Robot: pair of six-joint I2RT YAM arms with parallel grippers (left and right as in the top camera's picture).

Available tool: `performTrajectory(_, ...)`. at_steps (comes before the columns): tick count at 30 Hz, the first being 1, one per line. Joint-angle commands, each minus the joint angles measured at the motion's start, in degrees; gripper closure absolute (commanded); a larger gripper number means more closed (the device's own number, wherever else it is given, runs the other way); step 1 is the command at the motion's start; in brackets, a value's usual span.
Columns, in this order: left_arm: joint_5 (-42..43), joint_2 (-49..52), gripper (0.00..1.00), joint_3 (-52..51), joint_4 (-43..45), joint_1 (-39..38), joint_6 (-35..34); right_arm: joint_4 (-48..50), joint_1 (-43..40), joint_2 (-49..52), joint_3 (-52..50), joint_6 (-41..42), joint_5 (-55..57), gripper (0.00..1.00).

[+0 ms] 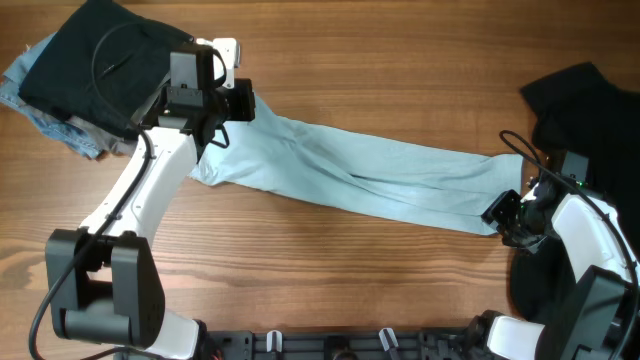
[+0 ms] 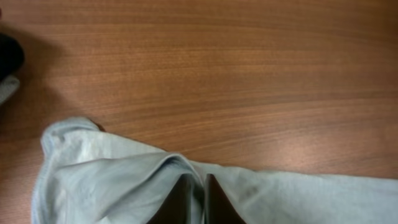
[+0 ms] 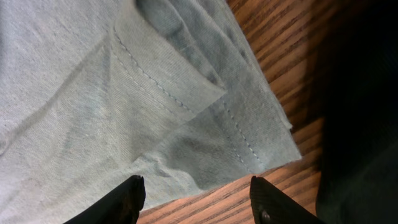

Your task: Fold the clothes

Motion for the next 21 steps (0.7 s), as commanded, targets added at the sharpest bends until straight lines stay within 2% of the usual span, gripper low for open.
performTrajectory(1,-1.75,0.68,0.45,0.2,0.35,0.0,-0.44,0.09,-0.15,-0.85,1.46,-0.63,-0.46,0.41)
performTrajectory(2,-2.21,0.72,0.4,0.2,-0.15,0.0,-0.44,0.09,-0.15,-0.85,1.46,-0.66,-0.46,0.41)
performTrajectory(4,-4.11,0.72,0.52,0.2,-2.58,0.02,-0.44,-0.04,-0.15,-0.85,1.46,-0.66,-0.46,0.41)
performTrajectory(5,-5.79,0.7,0.54,0.2,-4.63,0.02,-0.44,-0.09,-0.15,-0.85,1.46,-0.68,-0.44,0.41)
performTrajectory(8,-13.0,0.7,0.54,0.2,-12.96,0.09,-0.44,-0.07,-0.15,-0.85,1.46,-0.79,-0.44,0.41)
performTrajectory(11,-16.33,1.01,0.55,-0.13,-19.15,0.83,-0.48,0.04,-0.15,-0.85,1.46,-0.76,-0.44,0.41)
performTrajectory(18,-15.98,4.98,0.53,-4.0,-23.34,7.26,-2.36,-0.04,-0.15,-0.85,1.46,-0.83,-0.46,0.37)
performTrajectory(21,-11.39,6.88,0.6,-4.09,-22.62,9.33,0.02,0.22,-0.15,-0.85,1.46,-0.79,-0.46,0.37)
